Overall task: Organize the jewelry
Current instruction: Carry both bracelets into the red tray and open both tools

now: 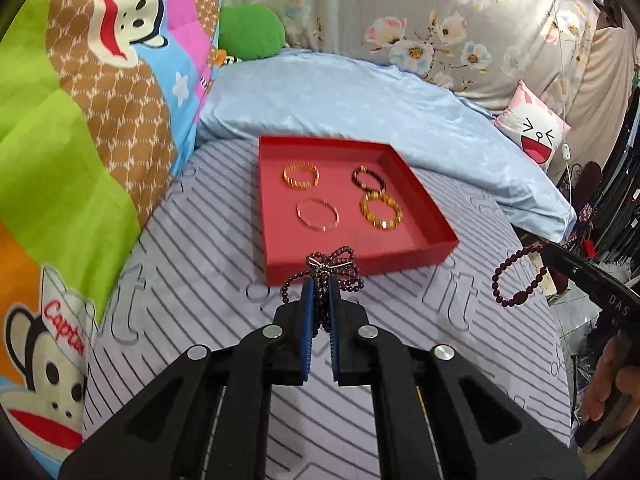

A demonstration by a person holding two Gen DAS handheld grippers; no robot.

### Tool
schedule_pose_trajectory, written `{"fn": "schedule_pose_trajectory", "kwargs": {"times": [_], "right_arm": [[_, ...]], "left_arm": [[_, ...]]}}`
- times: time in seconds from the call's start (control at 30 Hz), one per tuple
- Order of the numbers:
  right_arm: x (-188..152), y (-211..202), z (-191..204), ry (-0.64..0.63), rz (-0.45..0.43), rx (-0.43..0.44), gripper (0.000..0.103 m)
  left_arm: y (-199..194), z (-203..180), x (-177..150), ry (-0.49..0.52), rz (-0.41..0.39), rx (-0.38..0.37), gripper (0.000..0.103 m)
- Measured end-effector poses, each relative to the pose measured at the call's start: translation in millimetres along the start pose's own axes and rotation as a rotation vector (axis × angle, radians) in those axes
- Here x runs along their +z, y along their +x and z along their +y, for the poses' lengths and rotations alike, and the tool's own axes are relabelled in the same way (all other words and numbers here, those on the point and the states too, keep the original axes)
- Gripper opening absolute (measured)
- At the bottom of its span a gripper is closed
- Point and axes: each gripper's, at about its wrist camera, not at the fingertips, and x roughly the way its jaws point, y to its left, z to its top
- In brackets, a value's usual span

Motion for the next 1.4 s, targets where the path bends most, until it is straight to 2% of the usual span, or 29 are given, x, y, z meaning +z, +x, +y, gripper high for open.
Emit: {"fn": "schedule_pose_trajectory", "kwargs": {"times": [0.23, 0.6, 0.9, 1.13, 1.4], "right_arm": [[31, 24, 11, -0.021, -0.019, 0.027, 0.008], [56, 79, 24, -0.007, 0.018, 0.087, 0.008], [47, 148, 23, 0.081, 0.143, 0.149, 0.008], [36, 178, 23, 0.036, 0.2, 0.088, 0.008], [37, 196, 30, 0.017, 0.22, 0.093, 0.008]], "left_arm": [[18, -8, 33, 0.022, -0.025, -0.011, 0.007], [75, -25, 60, 0.029, 0.013, -0.039, 0.007], [127, -23, 56, 0.001, 0.097, -0.037, 0.006], [151, -11, 59, -0.018, 0.114, -0.01, 0.006], [152, -2, 55, -0.037, 0.111, 0.017, 0.007]]}}
